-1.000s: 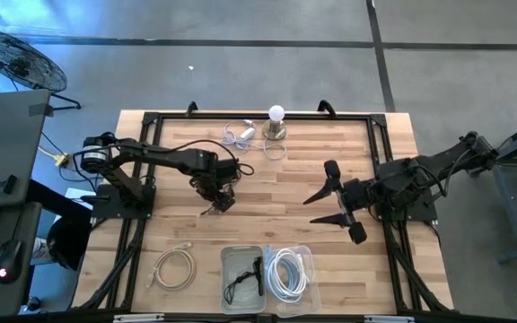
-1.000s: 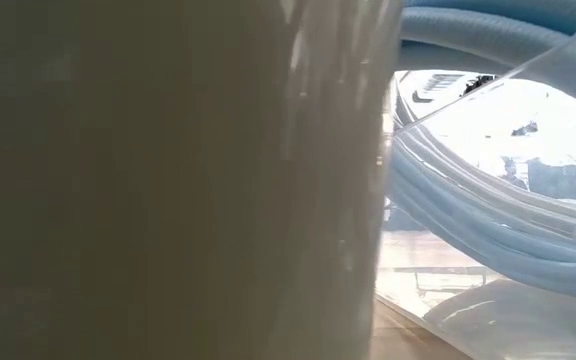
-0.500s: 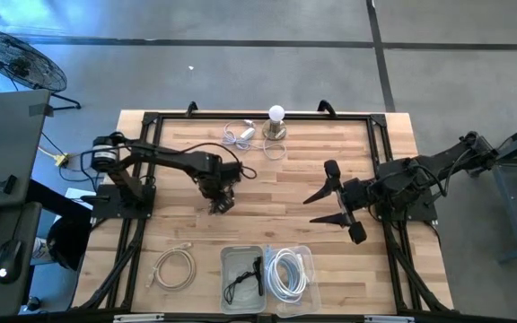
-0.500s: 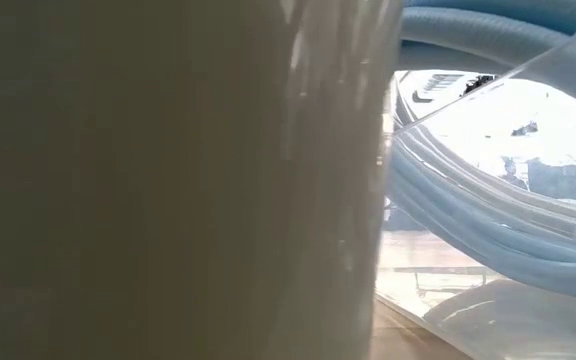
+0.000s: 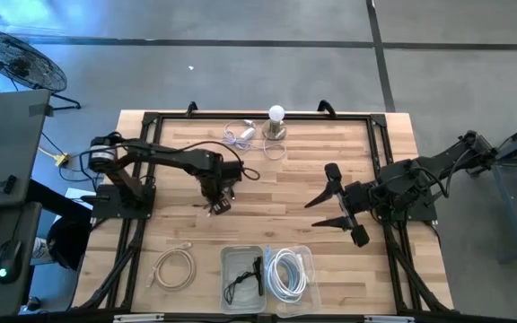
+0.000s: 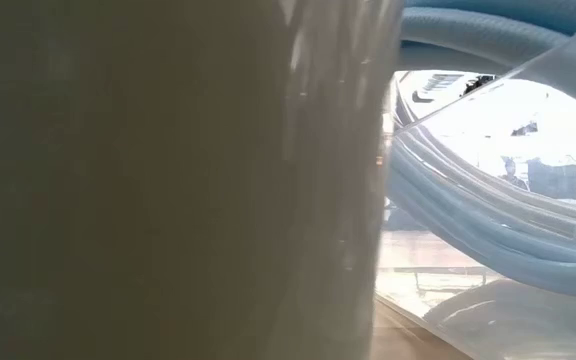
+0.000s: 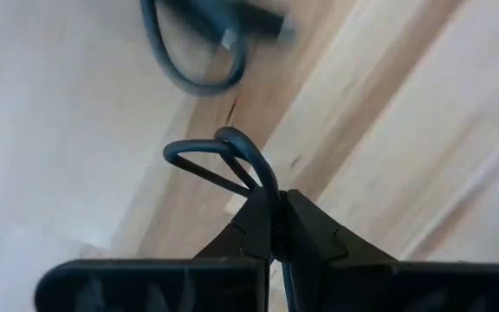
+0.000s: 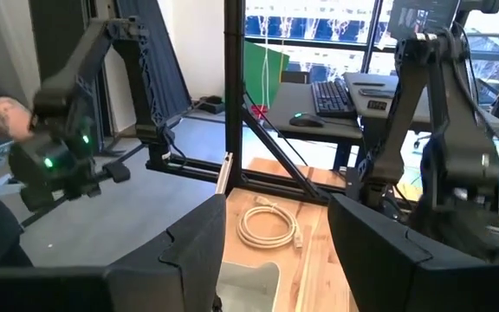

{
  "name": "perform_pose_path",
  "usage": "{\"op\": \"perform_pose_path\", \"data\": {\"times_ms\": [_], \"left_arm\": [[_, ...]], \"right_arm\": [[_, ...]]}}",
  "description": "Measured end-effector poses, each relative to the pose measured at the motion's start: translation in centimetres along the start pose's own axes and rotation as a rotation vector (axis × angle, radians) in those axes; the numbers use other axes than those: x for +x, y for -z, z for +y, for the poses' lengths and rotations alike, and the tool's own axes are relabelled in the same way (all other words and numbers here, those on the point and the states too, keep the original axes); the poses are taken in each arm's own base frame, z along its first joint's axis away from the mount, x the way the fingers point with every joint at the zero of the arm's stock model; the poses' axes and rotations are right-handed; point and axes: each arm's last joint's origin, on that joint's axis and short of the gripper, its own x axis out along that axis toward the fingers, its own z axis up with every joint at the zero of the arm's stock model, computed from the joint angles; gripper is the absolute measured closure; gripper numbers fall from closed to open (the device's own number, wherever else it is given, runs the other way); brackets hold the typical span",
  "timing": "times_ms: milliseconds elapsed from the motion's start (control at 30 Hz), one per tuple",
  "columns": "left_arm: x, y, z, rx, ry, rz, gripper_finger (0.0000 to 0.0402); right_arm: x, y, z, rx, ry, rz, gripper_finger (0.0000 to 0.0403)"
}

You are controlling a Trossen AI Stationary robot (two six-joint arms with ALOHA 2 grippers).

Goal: Pick & Place USB Port
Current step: Put the black charger cable into the gray bin

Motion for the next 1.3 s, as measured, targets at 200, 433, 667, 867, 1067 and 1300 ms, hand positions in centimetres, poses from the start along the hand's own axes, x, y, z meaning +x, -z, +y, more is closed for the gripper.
{"op": "perform_pose_path", "data": {"times_ms": [200, 433, 667, 867, 1067, 1300], "left_arm": [[-4.7, 0.9, -2.3, 0.060, -0.029, -0.078, 0.0391], [-9.8, 3.2, -7.1, 0.164, 0.184, -0.213, 0.0391], [-12.1, 7.4, -12.1, 0.132, 0.313, -0.254, 0.0391], [-11.1, 9.5, -16.2, 0.082, 0.407, -0.331, 0.0392], [-9.2, 8.5, -17.7, 0.037, 0.406, -0.356, 0.0392], [-6.2, 7.6, -18.7, 0.043, 0.371, -0.285, 0.0392]], "right_arm": [[0.0, 0.1, 0.0, -0.003, 0.000, 0.007, 0.0206], [0.0, 0.2, 0.0, -0.010, 0.000, 0.019, 0.0206], [0.0, 0.7, 0.0, -0.010, 0.000, 0.069, 0.0206], [0.0, 0.7, 0.0, -0.015, 0.000, 0.067, 0.0206], [0.0, 0.4, 0.0, -0.037, 0.000, 0.038, 0.0206], [0.0, 0.2, 0.0, -0.037, -0.002, 0.016, 0.0206]]}}
